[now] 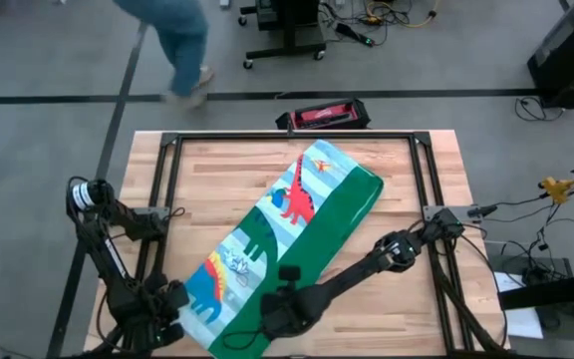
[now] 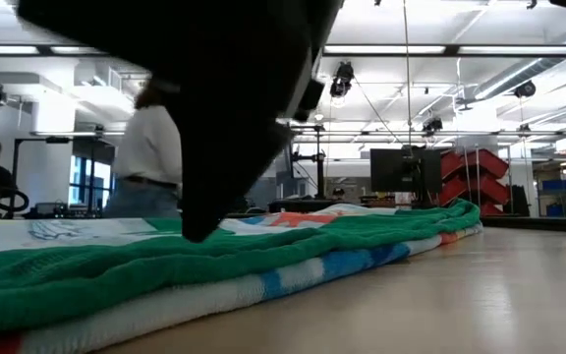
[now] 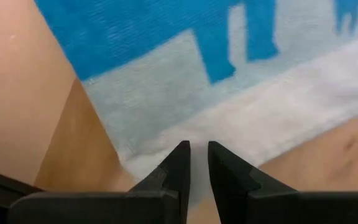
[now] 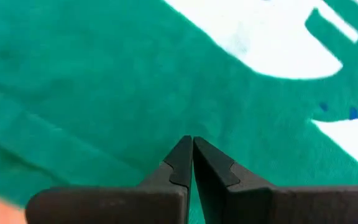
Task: Roll towel
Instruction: Fold the multi-color dinosaur print towel, then roll the multi-color dinosaur print towel
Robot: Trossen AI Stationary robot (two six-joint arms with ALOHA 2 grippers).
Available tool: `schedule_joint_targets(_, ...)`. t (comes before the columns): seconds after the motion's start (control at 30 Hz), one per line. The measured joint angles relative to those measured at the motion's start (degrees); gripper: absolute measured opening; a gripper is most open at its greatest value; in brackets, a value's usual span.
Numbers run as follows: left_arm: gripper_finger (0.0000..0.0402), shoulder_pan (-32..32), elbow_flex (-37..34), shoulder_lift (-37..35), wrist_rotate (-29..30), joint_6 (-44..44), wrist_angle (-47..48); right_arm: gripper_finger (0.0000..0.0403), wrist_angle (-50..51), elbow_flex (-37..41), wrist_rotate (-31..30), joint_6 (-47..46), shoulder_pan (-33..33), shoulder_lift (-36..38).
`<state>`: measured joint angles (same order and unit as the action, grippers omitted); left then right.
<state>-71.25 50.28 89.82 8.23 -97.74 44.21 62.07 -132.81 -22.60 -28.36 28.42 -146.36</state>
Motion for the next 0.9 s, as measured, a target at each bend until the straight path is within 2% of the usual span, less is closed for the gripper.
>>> schedule_joint_targets(0.17, 0.004, 0.0, -0.1, 0.0, 1.2, 0.1, 0.2, 0.0, -0.3, 0.8, 4.3, -2.3, 0.4, 0.0)
schedule_joint_targets(0.3, 0.004, 0.0, -0.5, 0.0, 3.5, 1.0, 0.3, 0.0, 0.2, 1.3, 3.5, -2.4, 0.9, 0.1)
schedule_joint_targets(0.47, 0.004, 0.0, 0.4, -0.5, 7.8, 4.1, 0.6, 0.0, 0.1, 1.2, -8.8, 2.2, 3.8, 3.7)
schedule_joint_targets(0.53, 0.004, 0.0, 1.6, -0.5, 11.0, 8.2, 0.5, 0.0, -4.6, 0.9, -14.0, 3.9, 5.5, 5.8)
schedule_joint_targets(0.6, 0.004, 0.0, 3.2, -0.5, 13.1, 13.6, 0.5, 0.0, -11.4, 0.8, -15.2, 6.1, 6.5, 6.4)
schedule_joint_targets(0.67, 0.004, 0.0, 4.6, -0.6, 13.3, 18.0, 0.5, 0.0, -18.3, 1.0, -12.1, 8.5, 7.3, 5.6)
schedule_joint_targets(0.73, 0.0042, 0.0, 5.6, -0.8, 12.6, 20.1, 1.7, 0.0002, -25.4, 1.3, -6.2, 10.1, 7.5, 4.1)
schedule_joint_targets(0.83, 0.0052, 0.1, 6.7, -0.9, 7.8, 20.8, 3.4, 0.0021, -35.7, 1.1, 1.9, 11.7, 7.3, 1.7)
schedule_joint_targets(0.9, 0.0066, 0.1, 6.9, -0.9, 3.4, 21.1, 4.9, 0.0046, -40.6, 0.9, 5.1, 12.5, 7.3, 0.2)
